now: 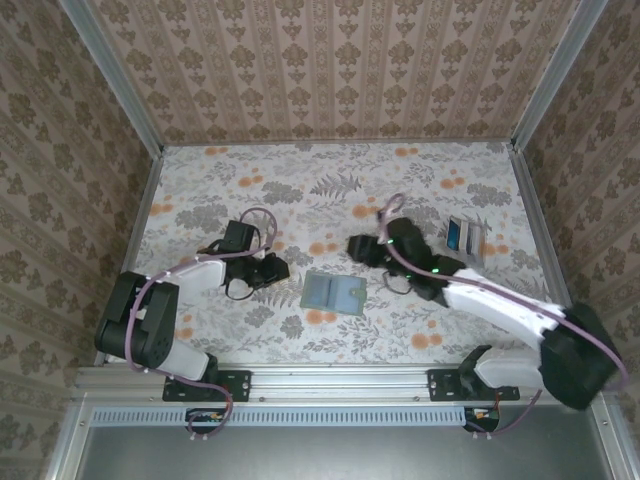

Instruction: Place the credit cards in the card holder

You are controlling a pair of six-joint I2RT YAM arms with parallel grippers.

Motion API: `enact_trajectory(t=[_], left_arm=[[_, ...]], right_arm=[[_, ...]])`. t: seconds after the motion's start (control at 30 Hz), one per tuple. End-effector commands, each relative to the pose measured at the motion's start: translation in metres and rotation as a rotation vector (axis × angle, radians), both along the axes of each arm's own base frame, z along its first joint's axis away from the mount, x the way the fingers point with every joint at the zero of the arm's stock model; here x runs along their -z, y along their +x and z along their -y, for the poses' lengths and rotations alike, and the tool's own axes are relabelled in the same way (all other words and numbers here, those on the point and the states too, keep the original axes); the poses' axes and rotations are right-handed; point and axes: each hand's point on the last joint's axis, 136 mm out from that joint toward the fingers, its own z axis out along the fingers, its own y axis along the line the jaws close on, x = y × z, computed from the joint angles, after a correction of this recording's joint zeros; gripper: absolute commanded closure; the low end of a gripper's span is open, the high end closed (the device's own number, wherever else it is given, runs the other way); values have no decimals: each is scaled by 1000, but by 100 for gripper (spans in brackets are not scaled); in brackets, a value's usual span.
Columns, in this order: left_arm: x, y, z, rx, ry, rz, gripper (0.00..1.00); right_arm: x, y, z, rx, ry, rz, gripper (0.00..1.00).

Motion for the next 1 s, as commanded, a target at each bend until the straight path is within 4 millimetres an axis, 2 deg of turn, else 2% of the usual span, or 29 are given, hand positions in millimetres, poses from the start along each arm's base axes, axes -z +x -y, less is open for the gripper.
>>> enact_trajectory(t=[0.0,0.1,0.13,0.2,0.27,0.37,0.43,0.53,0.73,0.87,0.97], left_arm=[[-19,8,-2,2,57,128,70],[-36,11,-7,-2,101,196,64],[-39,12,-11,-5,124,213,63],[-49,14,-19,-24,170,269,60],[-55,16,-26,-42,198,305,57],[-63,14,-29,-34,219,314,55],[-62,12,-32,-35,229,320,55],[-57,9,-31,-41,209,310,55],[-54,4,-33,-42,209,308,57],[-57,0,-35,-31,212,311,57],[-57,0,-36,-36,212,313,58]], right_arm=[[10,-7,104,229,-385,-25,45],[-6,-14,163,387,-505,-14,38],[-7,-15,176,424,-520,-18,36],[3,-13,200,465,-542,-68,33],[21,-10,212,466,-538,-150,29],[49,-6,227,472,-528,-277,25],[59,1,236,476,-556,-319,24],[69,9,249,500,-599,-381,24],[80,35,261,501,-617,-433,24],[92,44,268,505,-593,-472,26],[99,42,276,518,-635,-515,27]])
